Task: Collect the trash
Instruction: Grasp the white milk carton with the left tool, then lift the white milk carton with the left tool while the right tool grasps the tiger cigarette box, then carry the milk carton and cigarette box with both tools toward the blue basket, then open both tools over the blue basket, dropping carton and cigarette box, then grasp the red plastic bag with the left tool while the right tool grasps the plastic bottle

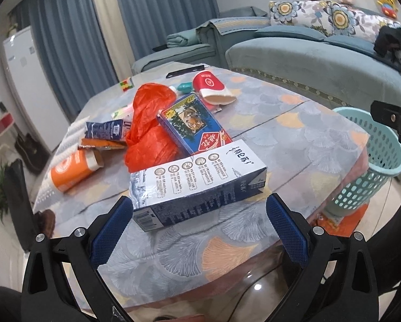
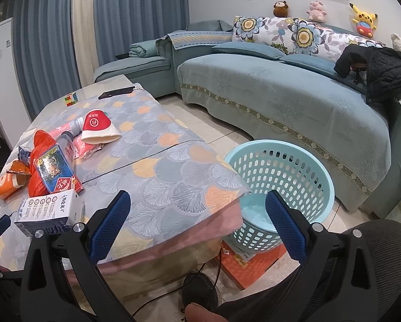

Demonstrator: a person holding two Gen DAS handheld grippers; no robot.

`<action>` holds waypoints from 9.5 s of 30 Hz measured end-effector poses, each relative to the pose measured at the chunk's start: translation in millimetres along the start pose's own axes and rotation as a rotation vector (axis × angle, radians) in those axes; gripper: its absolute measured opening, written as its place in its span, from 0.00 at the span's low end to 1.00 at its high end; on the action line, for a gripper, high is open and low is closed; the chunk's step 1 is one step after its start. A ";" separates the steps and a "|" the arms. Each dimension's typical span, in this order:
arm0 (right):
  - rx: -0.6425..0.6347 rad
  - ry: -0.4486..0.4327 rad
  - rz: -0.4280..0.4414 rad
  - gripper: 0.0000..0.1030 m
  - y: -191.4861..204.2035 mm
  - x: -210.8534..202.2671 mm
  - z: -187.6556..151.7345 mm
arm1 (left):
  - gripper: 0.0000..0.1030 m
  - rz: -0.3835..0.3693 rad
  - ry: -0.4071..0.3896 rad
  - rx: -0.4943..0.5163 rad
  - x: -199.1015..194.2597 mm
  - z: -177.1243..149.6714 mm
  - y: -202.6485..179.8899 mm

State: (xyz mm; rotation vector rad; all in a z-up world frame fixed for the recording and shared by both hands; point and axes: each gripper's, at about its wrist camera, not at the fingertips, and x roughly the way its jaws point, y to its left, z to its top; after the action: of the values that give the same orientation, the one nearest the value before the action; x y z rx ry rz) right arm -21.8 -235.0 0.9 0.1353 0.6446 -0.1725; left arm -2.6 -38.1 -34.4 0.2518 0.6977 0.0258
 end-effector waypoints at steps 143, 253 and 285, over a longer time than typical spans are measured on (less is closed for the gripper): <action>-0.144 -0.039 0.328 0.55 59.7 -1.8 54.5 | 0.50 -0.191 -0.094 -0.199 -18.3 18.7 154.9; 0.365 0.042 0.049 0.60 -268.3 80.2 93.2 | 0.64 -0.754 0.024 0.130 80.6 174.9 -222.9; 0.246 -0.115 -0.076 0.80 -202.7 31.5 113.4 | 0.93 -0.376 -0.193 0.113 -27.4 123.5 -26.6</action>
State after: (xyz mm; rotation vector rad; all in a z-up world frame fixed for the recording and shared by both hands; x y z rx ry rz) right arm 28.4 -456.9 57.0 0.3354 0.5120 -0.3308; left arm 53.6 -94.2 67.7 0.2245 0.5461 -0.3927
